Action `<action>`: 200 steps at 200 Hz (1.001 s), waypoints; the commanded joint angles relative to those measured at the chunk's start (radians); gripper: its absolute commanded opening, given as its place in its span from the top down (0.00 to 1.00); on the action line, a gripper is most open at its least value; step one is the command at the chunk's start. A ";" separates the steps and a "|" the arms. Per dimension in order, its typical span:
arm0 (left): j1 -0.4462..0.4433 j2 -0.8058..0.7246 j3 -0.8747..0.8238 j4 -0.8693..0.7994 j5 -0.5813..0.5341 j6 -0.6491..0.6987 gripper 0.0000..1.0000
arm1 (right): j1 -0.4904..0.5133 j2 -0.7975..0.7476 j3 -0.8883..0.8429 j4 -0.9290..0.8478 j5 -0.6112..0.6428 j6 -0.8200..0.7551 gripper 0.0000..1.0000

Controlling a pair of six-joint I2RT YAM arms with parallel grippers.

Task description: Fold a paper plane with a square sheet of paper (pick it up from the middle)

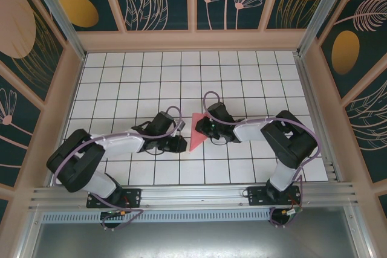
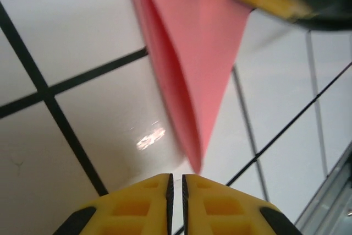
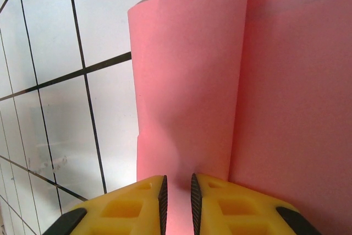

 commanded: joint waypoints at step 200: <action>-0.008 0.255 0.040 0.148 0.132 -0.062 0.79 | 0.005 0.065 -0.014 -0.118 0.048 -0.002 0.76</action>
